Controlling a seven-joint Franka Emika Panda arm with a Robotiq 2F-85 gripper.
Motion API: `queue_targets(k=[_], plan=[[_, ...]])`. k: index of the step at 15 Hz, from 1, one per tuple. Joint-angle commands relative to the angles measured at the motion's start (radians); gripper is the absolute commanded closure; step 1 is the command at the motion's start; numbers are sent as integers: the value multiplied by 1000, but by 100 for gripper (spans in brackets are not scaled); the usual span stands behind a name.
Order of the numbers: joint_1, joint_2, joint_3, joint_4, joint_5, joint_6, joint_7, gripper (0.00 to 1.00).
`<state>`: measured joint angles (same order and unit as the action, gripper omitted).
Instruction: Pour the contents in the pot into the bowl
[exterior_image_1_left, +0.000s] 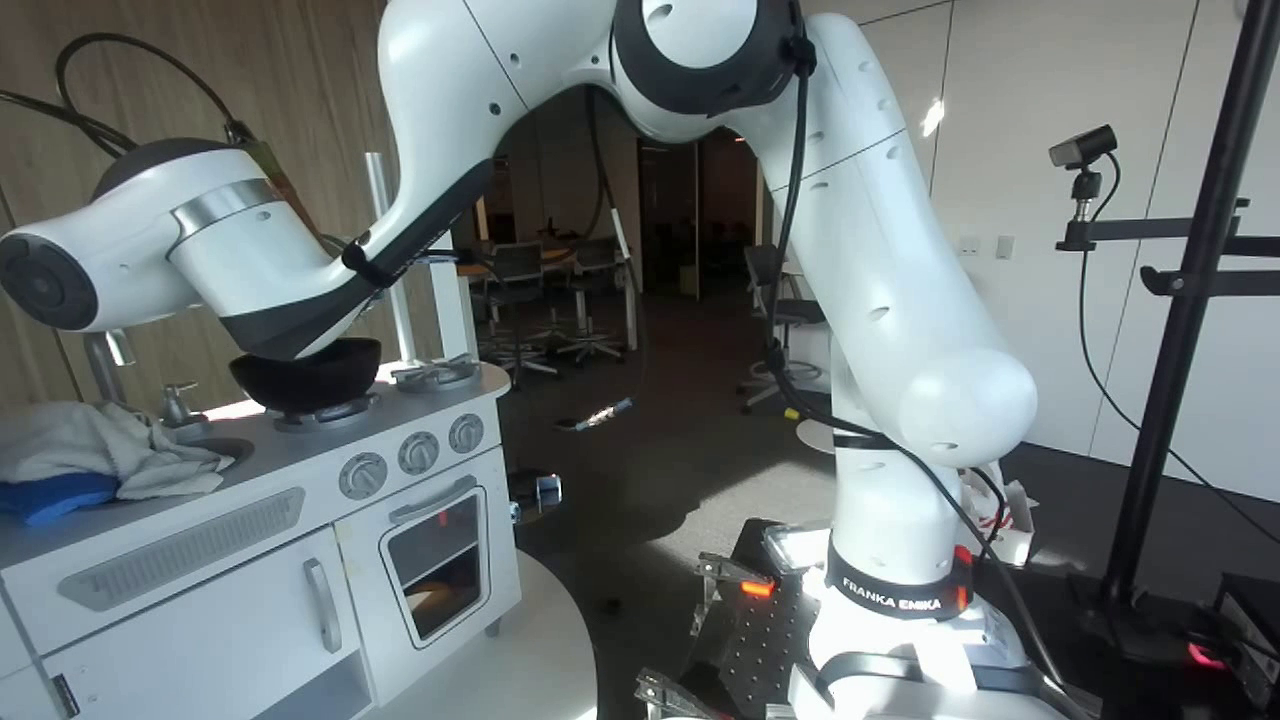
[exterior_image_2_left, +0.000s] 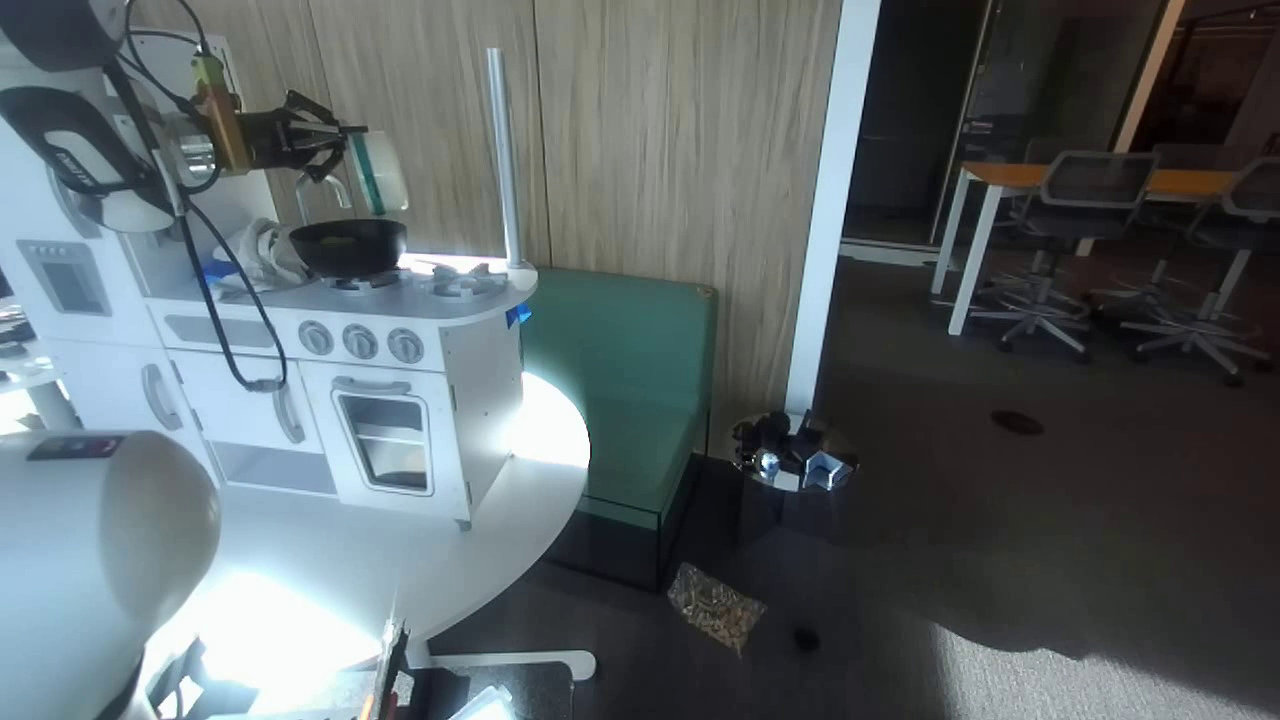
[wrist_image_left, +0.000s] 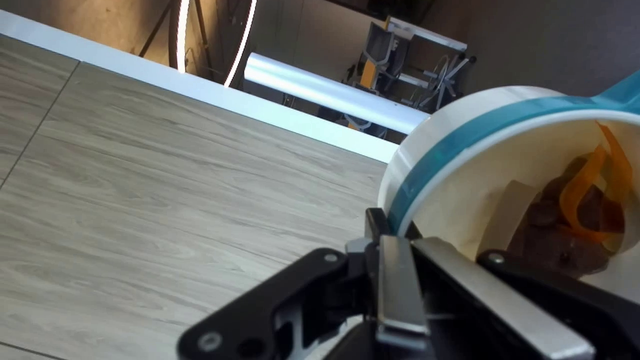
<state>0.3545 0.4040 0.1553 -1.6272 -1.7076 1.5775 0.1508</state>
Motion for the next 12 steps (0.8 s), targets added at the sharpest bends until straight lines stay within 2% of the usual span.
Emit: queue_targets(k=[1,12], plan=[[0,-33,38,-42,-50,37,7,99],[-1,-56,47,-69,-239,32,-22,99]])
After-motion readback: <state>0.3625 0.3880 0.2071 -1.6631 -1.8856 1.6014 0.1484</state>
